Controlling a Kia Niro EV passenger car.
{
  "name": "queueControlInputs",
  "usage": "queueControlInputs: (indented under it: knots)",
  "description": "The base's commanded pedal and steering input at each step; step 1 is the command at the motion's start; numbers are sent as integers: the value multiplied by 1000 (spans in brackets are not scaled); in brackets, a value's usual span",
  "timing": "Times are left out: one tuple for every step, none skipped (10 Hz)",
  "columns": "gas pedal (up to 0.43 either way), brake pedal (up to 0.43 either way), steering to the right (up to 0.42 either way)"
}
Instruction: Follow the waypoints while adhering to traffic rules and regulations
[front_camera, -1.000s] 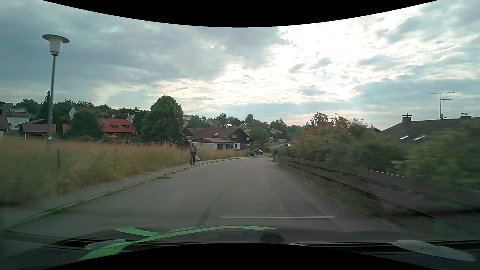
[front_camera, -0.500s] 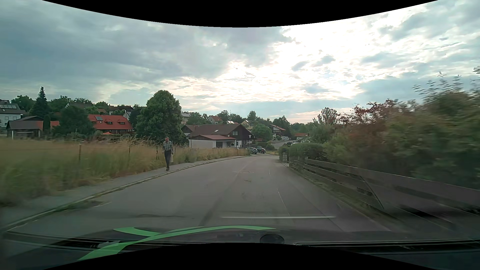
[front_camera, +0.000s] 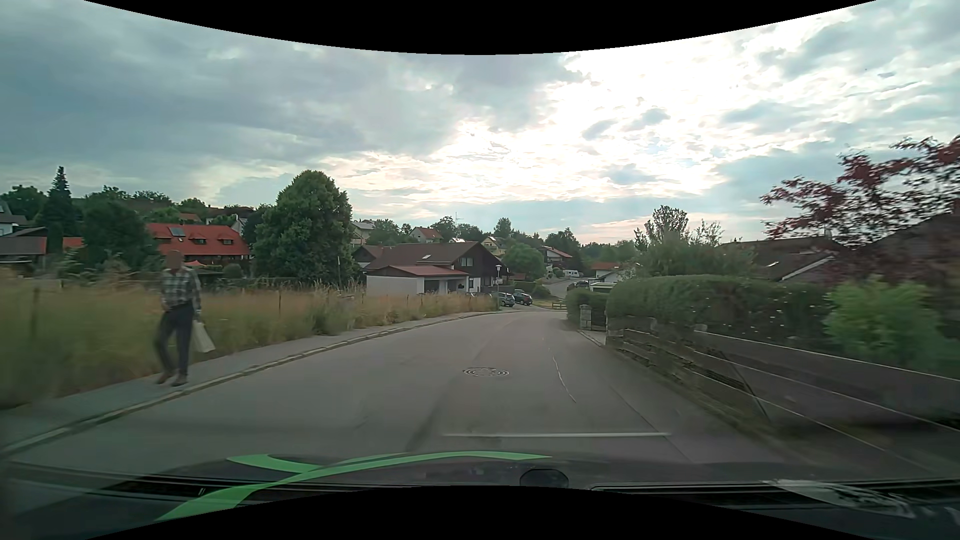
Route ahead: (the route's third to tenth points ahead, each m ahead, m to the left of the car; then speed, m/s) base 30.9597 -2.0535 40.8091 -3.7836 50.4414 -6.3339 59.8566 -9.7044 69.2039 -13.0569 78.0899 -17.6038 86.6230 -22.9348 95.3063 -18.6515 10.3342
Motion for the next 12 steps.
queueControlInputs:
  knots:
    - [0, 73, 4]
    - [0, 24, 4]
    - [0, 0, 5]
    - [0, 0, 6]
    - [0, 0, 8]
    - [0, 0, 13]
    - [0, 0, 17]
    - [59, 0, 18]
    - [59, 0, 18]
    - [59, 0, 18]
    - [59, 0, 20]
    - [47, 0, 21]
